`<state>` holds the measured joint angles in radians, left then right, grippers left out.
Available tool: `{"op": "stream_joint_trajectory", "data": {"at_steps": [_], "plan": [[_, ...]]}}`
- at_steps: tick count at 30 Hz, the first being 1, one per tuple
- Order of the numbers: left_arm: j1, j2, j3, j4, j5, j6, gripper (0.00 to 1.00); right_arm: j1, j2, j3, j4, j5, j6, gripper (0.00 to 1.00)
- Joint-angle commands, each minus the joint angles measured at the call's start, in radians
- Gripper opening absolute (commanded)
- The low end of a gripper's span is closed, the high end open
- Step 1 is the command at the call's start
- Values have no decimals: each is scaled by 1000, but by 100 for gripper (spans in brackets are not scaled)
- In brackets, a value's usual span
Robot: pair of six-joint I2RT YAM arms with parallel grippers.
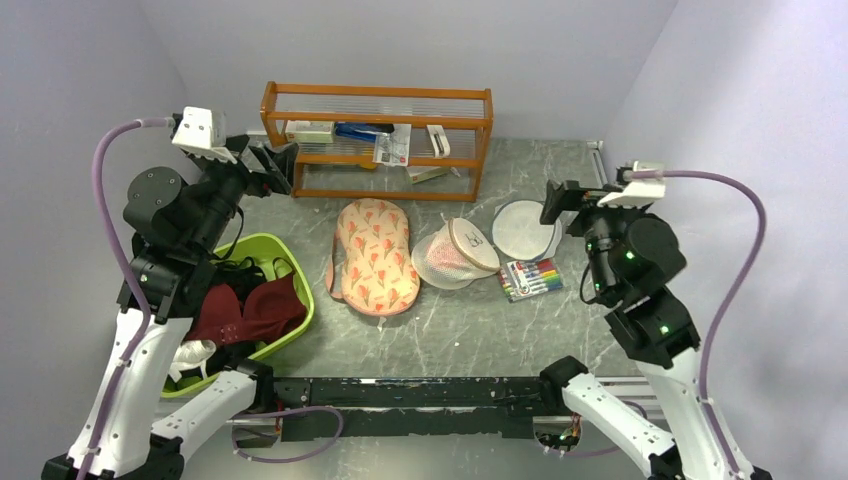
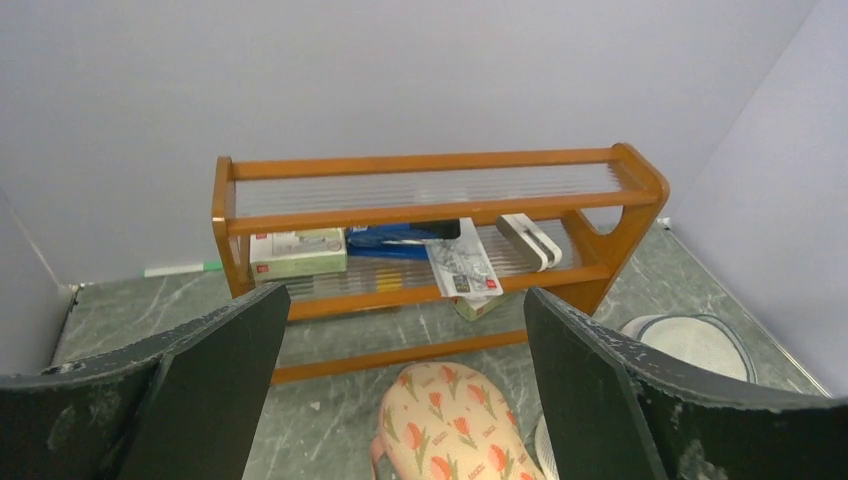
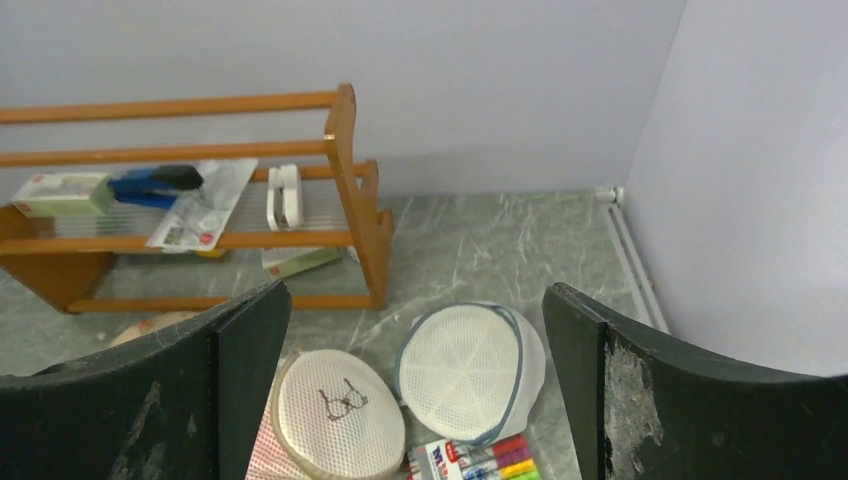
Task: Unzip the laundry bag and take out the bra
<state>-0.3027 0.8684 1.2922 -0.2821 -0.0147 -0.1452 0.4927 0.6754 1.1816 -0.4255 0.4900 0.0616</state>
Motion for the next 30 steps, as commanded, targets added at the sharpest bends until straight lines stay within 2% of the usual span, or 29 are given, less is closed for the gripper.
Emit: {"op": "stream_joint_trajectory", "data": {"at_steps": [1, 8, 15, 22, 27, 30], "plan": [[48, -21, -53, 14, 64, -56, 99, -41, 39, -67, 55, -22, 71, 100], [114, -21, -162, 30, 172, -124, 99, -98, 85, -188, 105, -66, 183, 100], [158, 11, -293, 71, 336, -182, 99, -135, 37, -369, 219, -205, 236, 100], [171, 79, -406, 109, 496, -187, 99, -153, 48, -475, 296, -479, 277, 100], [157, 101, -454, 105, 523, -153, 99, -149, 169, -486, 357, -676, 340, 100], [148, 90, -473, 99, 535, -139, 99, -103, 266, -477, 402, -745, 391, 100]]}}
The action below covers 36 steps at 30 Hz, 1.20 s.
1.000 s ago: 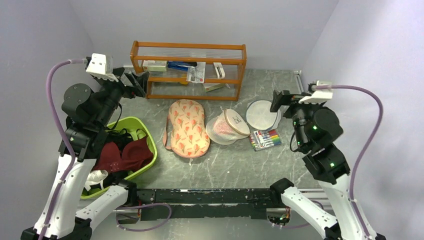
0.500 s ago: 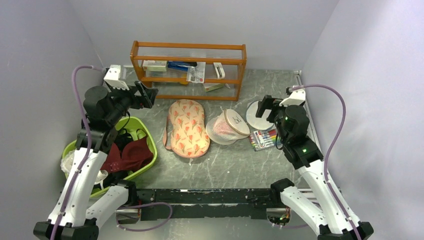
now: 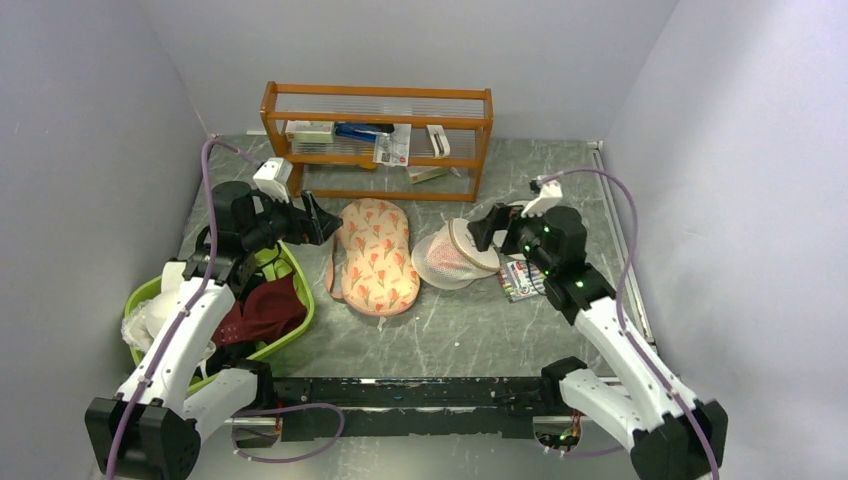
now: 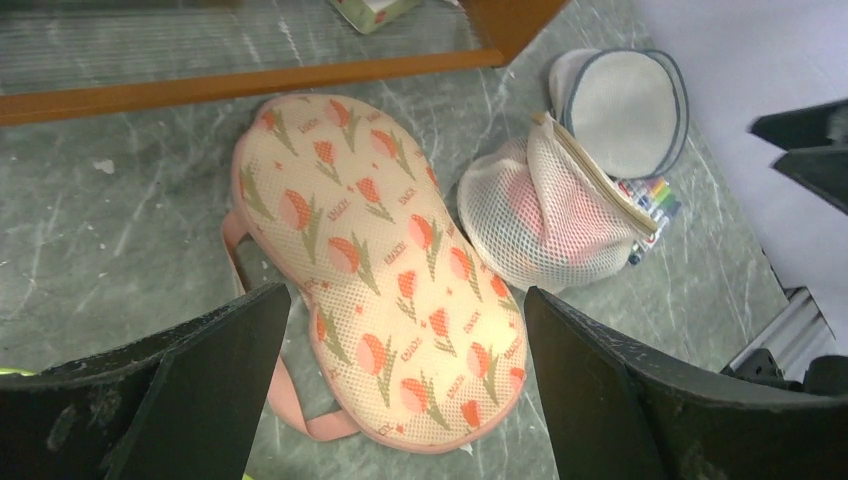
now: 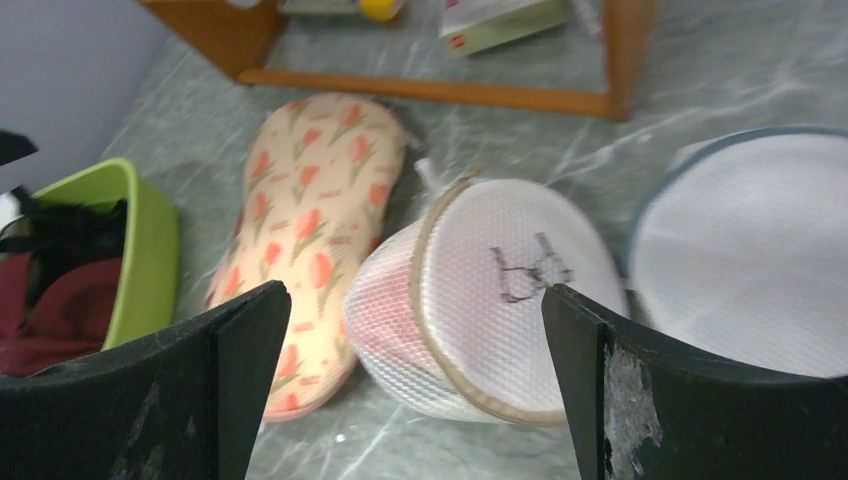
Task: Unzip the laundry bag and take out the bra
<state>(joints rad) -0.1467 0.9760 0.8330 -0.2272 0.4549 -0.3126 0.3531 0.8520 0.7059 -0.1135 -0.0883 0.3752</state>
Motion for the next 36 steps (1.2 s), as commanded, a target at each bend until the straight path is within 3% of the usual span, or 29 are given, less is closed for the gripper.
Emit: {"op": "stream_joint_trajectory", "data": {"at_steps": [1, 7, 11, 16, 21, 26, 36], "plan": [[-13, -23, -18, 37, 60, 33, 99, 64, 124, 4, 103, -173, 95, 100], [-48, -92, -36, -4, -26, 42, 99, 300, 388, 108, 133, -149, 166, 100], [-76, -140, -22, -52, -148, 41, 99, 455, 586, 239, 129, -117, 187, 100], [-111, -196, -5, -112, -322, 23, 99, 562, 807, 396, 108, -86, 233, 99], [-122, -222, -21, -99, -347, 18, 99, 569, 928, 379, 207, -121, 321, 86], [-122, -208, -22, -108, -355, 24, 99, 569, 996, 401, 187, -122, 307, 74], [-120, -182, -9, -119, -315, 37, 99, 542, 894, 163, 239, -62, 326, 73]]}}
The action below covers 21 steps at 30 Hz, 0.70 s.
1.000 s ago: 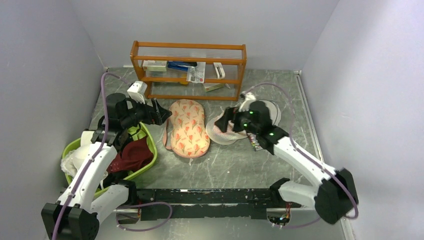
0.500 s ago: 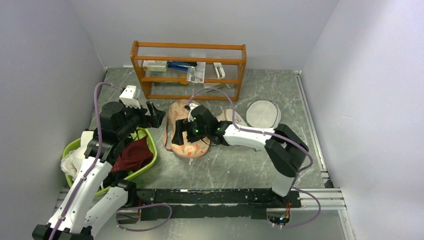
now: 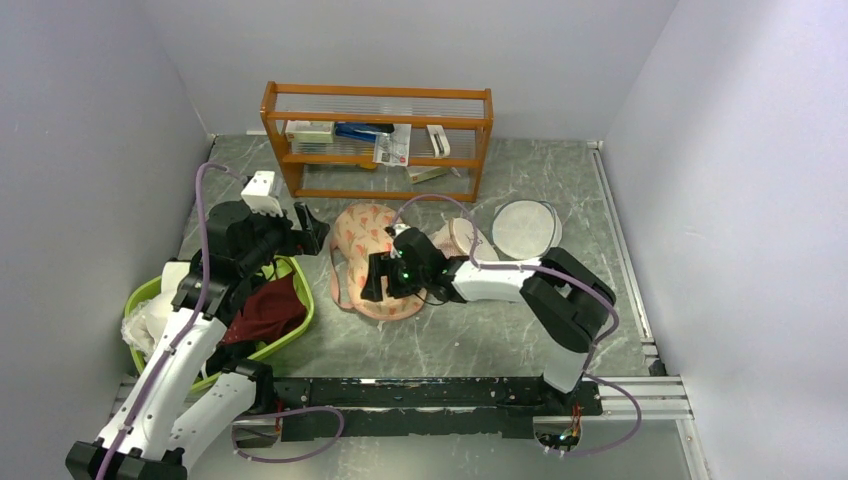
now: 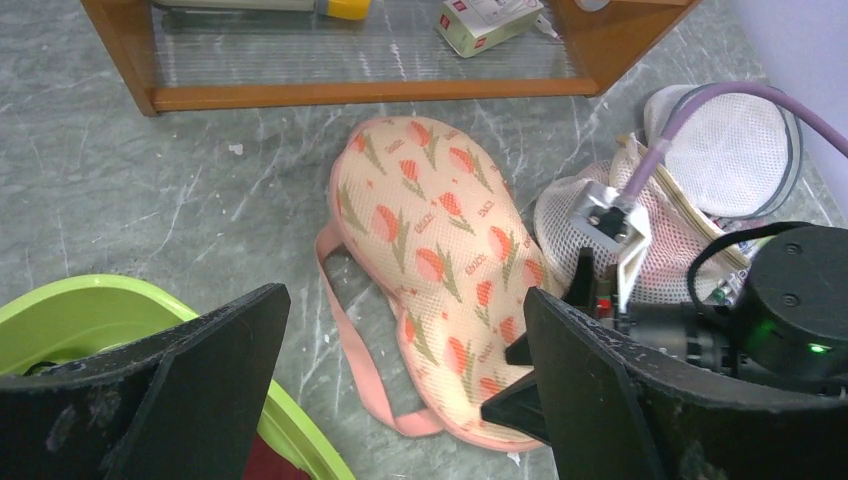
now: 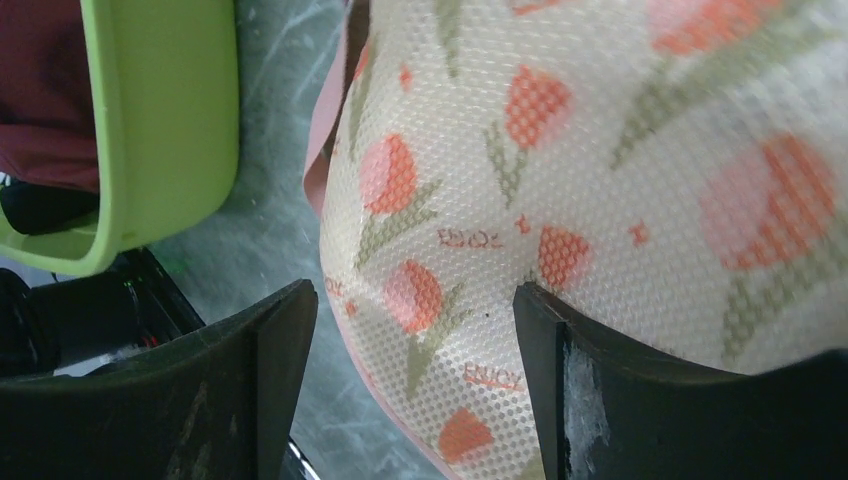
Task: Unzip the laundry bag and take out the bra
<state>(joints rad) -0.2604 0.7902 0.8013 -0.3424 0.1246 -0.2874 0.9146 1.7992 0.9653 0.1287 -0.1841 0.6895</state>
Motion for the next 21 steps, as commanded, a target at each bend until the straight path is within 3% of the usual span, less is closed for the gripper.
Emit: {"op": "stream_joint_trajectory", "data": {"at_steps": [1, 9, 14, 21], "plan": [[-7, 5, 20, -1, 21, 13, 99, -25, -69, -119, 1, 35, 12, 73], [-1, 36, 13, 19, 75, 27, 99, -117, -264, -303, -56, 65, -40, 77], [-1, 57, 0, 41, 114, 41, 99, -315, -377, -385, -88, 27, -133, 80], [-5, 75, -5, 40, 82, 50, 99, -459, -331, -151, -238, 113, -283, 82]]}}
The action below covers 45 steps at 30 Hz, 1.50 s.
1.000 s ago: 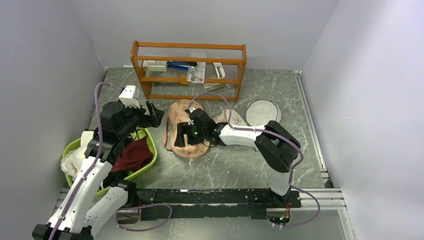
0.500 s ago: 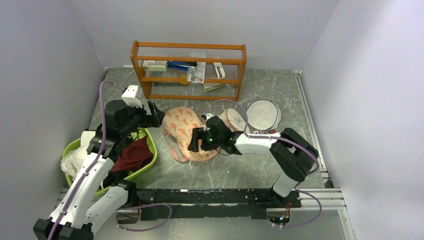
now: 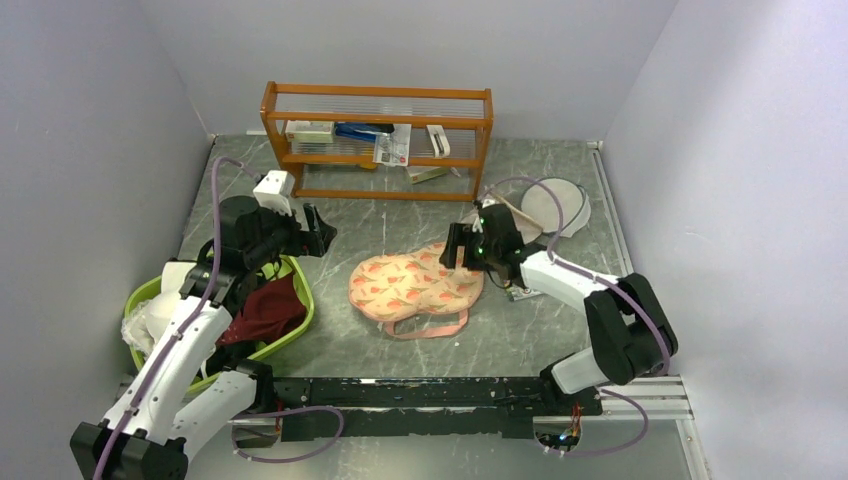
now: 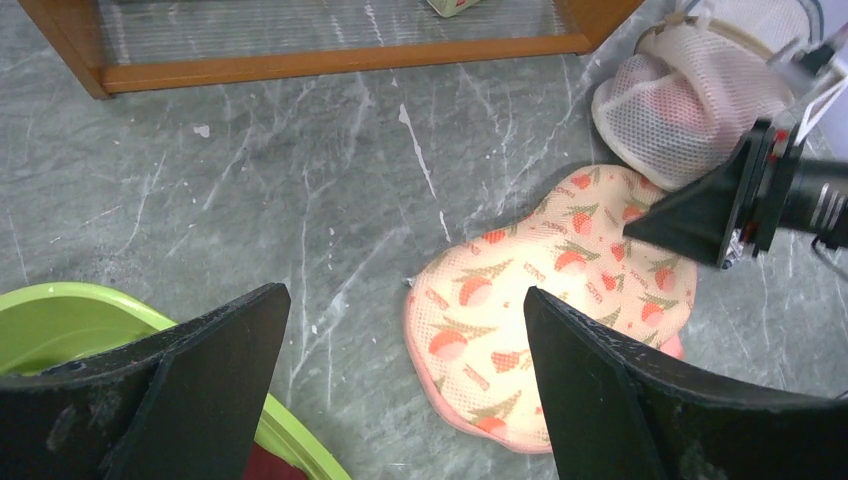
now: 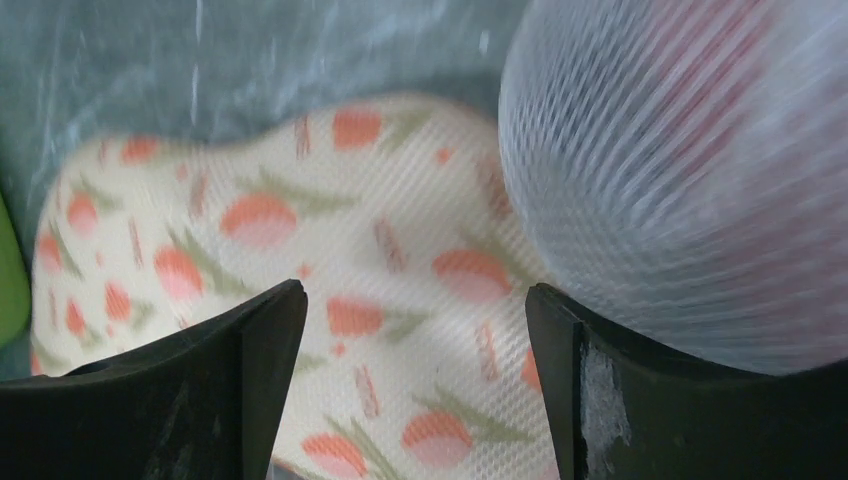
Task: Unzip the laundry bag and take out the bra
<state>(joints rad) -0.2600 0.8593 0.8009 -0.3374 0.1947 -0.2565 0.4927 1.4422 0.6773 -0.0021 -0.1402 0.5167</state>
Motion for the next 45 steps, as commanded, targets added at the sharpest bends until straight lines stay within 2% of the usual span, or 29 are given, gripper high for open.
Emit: {"op": "stream_joint_trajectory", "data": {"at_steps": [1, 4, 8, 12, 14, 20, 24, 27, 29, 31, 33, 38, 41, 43, 45], "plan": [[-5, 10, -5, 35, 9, 19, 99, -38, 30, 172, -130, 63, -125, 82], [-5, 23, -5, 34, 11, 19, 99, -8, -11, 206, -157, 30, -149, 85], [-5, 45, -7, 40, 45, 18, 99, 129, -93, 160, -144, -6, -150, 90], [-5, 55, -1, 37, 60, 20, 99, 298, -74, 145, -117, -7, -103, 91], [-5, 50, -2, 37, 56, 20, 99, 340, -50, 149, -121, 0, -88, 91], [-8, 49, -8, 41, 61, 19, 99, 328, -30, 149, -197, 164, -128, 92], [-24, 84, -19, 72, 162, -5, 99, 254, -55, 124, -240, 215, -122, 93], [-52, 119, -56, 126, 334, -124, 99, 184, -103, 61, -196, 154, -109, 93], [-96, 115, -139, 221, 380, -244, 99, 146, -120, 37, -181, 124, -99, 93], [-180, 93, -233, 325, 341, -356, 99, 125, -126, 20, -174, 125, -98, 93], [-276, 85, -311, 397, 242, -449, 99, 111, -126, 10, -166, 124, -105, 93], [-441, 200, -336, 449, 83, -505, 99, 101, -101, -5, -172, 94, -104, 93], [-465, 363, -273, 445, 31, -514, 99, 101, -113, -72, -131, 32, -73, 93], [-434, 485, -199, 397, -28, -513, 100, 101, -130, -125, -86, -13, -39, 93], [-382, 587, -135, 398, -20, -507, 99, 115, -141, -173, -33, -69, 16, 93]]}}
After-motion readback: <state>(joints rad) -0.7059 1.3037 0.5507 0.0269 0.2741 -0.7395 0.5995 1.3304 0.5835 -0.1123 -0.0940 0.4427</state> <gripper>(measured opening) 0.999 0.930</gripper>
